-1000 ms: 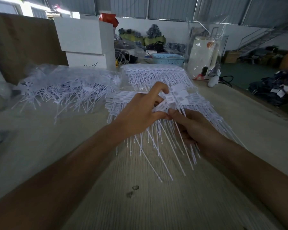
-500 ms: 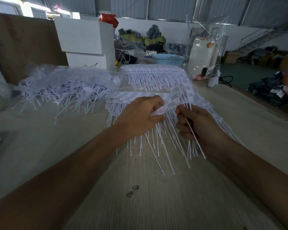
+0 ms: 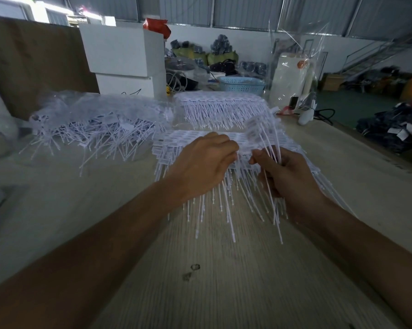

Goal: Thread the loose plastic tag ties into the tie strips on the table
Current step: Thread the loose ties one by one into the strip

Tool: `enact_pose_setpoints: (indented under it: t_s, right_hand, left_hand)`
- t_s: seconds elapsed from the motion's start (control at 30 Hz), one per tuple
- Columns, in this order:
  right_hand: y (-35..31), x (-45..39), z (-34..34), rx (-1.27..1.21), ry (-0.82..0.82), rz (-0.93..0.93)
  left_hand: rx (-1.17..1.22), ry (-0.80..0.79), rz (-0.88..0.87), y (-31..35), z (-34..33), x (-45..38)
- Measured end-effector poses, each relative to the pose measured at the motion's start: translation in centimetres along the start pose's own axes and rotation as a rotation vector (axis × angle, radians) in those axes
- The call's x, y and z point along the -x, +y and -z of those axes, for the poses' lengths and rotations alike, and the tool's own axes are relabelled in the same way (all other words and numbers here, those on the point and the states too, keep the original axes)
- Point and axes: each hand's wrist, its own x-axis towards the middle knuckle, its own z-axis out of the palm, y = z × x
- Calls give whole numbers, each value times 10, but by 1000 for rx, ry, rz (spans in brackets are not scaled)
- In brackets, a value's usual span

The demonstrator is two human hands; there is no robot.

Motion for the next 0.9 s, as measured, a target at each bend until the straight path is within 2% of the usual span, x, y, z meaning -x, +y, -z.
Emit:
enact_pose_setpoints:
  t_s: [0.13,0.4,0.7,0.9]
  right_hand:
    - [2,-1,3,-16,-71,25]
    - [3,-4,7,-10,-117,74]
    - [1,-3,-1,-103,-158,-156]
    - [-2,-2,1,-103,-203,-162]
  left_hand:
    - [324,-34,156,-2,-4,-2]
    - [857,-61,314,-4,2,-5]
    - [613,23,296,-5,1,-4]
    - [607,76,320,-5,1,-5]
